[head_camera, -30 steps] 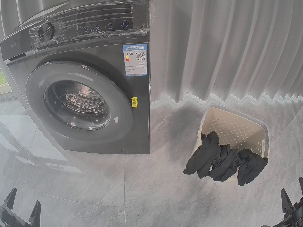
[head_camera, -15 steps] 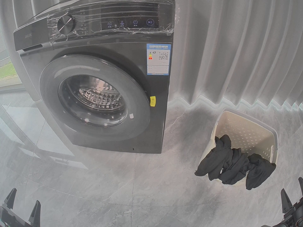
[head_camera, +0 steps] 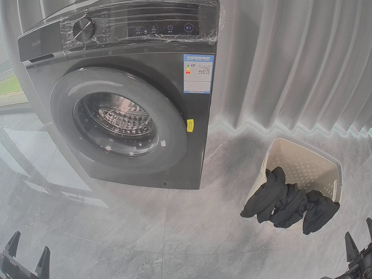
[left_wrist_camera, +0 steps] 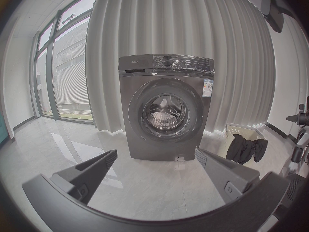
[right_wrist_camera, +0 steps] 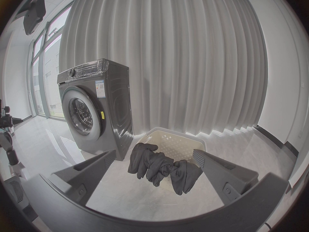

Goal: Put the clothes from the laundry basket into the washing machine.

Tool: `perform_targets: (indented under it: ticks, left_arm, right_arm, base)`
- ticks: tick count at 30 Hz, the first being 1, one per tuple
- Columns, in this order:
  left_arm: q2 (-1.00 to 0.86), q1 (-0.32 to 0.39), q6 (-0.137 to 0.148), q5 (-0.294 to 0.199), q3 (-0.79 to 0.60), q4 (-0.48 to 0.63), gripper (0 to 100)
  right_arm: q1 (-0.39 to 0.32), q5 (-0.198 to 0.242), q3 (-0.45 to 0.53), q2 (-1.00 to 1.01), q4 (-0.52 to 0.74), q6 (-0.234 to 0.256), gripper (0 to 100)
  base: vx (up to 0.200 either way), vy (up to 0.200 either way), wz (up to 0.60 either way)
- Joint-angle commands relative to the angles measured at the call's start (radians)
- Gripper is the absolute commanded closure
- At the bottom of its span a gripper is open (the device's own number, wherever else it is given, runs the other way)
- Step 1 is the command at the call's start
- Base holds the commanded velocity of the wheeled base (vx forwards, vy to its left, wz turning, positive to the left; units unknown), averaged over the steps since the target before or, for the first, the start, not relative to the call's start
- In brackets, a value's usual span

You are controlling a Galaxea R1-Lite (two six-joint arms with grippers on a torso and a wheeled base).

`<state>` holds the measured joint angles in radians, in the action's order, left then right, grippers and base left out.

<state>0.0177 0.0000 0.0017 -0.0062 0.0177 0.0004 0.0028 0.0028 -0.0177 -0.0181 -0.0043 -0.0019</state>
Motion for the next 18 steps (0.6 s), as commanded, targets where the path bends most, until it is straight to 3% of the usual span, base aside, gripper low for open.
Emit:
perform_targets:
  ticks: [1,15,18]
  left_arm:
    - [-0.018,0.000,0.000,0.000,-0.018,0.001,0]
    - [-0.018,-0.002,-0.002,0.000,-0.018,0.000,0]
    - [-0.018,0.000,-0.006,0.002,-0.018,0.000,0]
  right_arm:
    - [0.000,0.000,0.018,0.018,0.000,-0.001,0]
    - [0.000,0.000,0.018,0.018,0.000,-0.001,0]
    - [0.000,0.000,0.018,0.018,0.000,-0.001,0]
  base:
    - [0.000,0.000,-0.60]
    - [0.000,0.000,-0.04]
    - [-0.200,0.000,0.00]
